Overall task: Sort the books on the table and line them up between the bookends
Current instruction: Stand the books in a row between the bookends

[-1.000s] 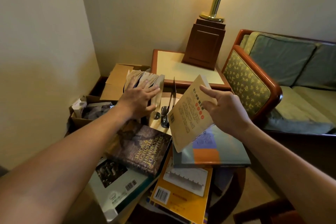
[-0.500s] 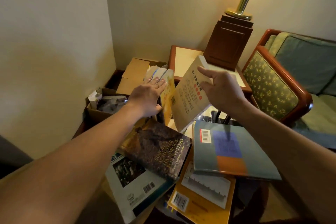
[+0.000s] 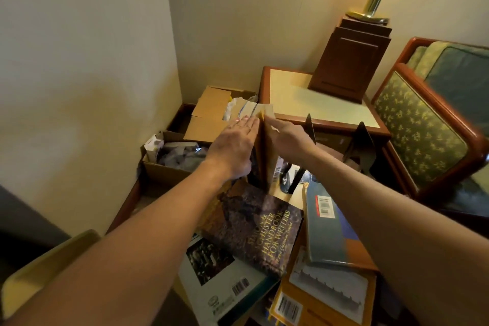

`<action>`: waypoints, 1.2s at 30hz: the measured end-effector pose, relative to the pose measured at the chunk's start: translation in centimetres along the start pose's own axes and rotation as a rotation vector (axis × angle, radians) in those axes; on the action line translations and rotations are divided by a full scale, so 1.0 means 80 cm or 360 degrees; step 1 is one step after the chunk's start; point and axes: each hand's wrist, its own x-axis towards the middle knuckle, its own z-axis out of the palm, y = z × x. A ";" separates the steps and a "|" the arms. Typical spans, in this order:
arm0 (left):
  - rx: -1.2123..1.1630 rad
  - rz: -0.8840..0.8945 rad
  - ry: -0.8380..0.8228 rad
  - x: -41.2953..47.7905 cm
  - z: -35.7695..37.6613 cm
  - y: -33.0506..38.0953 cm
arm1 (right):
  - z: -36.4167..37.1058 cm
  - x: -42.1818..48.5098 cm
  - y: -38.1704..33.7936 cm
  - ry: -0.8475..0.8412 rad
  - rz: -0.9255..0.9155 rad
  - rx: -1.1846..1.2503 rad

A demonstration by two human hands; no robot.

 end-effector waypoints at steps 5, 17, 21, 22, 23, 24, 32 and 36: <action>-0.0054 -0.0007 0.0059 0.001 0.003 0.000 | 0.020 0.007 0.000 -0.0163 -0.0036 0.0176; -0.0047 0.0031 -0.0017 -0.026 -0.002 -0.001 | 0.007 -0.033 0.020 -0.0100 0.0008 0.0336; -0.0228 -0.0029 0.0222 -0.062 0.002 0.013 | 0.007 -0.073 0.031 -0.0069 -0.0076 0.0231; -0.0281 -0.0074 0.0268 -0.072 0.004 0.017 | 0.007 -0.084 0.036 -0.0078 -0.0072 0.0237; -0.0327 -0.0118 0.0303 -0.083 0.007 0.021 | 0.007 -0.094 0.041 -0.0090 -0.0066 0.0256; -0.0366 -0.0159 0.0325 -0.095 0.010 0.026 | 0.008 -0.105 0.047 -0.0106 -0.0055 0.0286; -0.0639 -0.0619 0.0061 -0.175 0.032 0.058 | 0.017 -0.174 0.072 -0.0091 -0.0079 0.0229; -0.0617 -0.0765 -0.0201 -0.226 0.046 0.080 | 0.029 -0.211 0.077 -0.0122 -0.0116 0.0198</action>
